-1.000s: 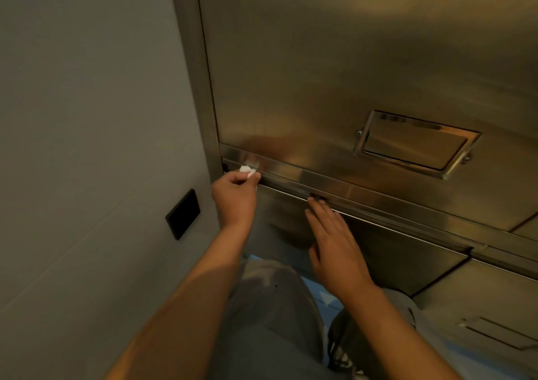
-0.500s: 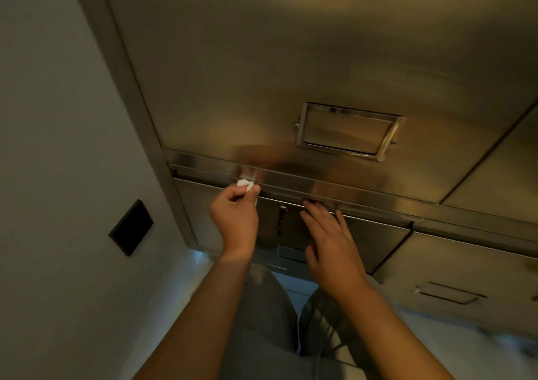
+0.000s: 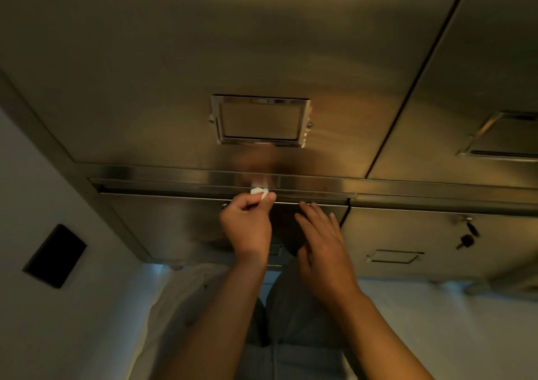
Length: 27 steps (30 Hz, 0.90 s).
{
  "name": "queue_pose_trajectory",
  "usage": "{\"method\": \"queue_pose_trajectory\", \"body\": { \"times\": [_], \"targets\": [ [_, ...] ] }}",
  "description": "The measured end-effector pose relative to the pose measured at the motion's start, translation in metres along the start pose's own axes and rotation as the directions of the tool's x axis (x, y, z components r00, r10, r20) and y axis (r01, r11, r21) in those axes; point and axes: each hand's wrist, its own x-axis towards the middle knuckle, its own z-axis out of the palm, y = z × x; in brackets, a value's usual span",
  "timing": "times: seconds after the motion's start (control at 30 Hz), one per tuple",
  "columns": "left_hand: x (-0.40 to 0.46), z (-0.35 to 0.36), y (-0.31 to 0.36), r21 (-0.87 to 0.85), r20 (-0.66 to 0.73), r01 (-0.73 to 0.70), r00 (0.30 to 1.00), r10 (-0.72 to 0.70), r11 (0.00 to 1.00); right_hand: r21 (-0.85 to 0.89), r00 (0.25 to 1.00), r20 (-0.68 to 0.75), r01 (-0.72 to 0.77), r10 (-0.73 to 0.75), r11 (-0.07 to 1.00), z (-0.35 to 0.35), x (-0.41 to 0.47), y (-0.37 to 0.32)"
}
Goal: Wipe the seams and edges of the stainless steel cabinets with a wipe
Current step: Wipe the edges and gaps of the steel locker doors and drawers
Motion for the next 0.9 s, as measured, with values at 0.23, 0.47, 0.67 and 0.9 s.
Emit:
{"method": "queue_pose_trajectory", "body": {
  "times": [0.23,0.47,0.67,0.9],
  "targets": [
    [-0.029,0.040,-0.010,0.040,0.077,-0.015,0.997,0.012,0.999,0.033,0.995,-0.074,-0.069,0.071,0.997,-0.020,-0.016,0.025],
    [-0.053,0.079,-0.019,-0.010,0.149,0.074,0.986,-0.072,0.997,0.080,0.980,-0.160,-0.109,0.120,0.991,-0.027,-0.032,0.050],
    [-0.064,0.094,-0.020,-0.015,0.179,0.107,0.978,-0.102,0.994,0.126,0.971,-0.196,-0.112,0.135,0.986,-0.034,-0.035,0.059],
    [-0.072,0.102,-0.014,-0.027,0.212,0.219,0.955,-0.208,0.975,0.159,0.974,-0.174,-0.117,0.144,0.980,-0.031,-0.032,0.052]
  ]
}}
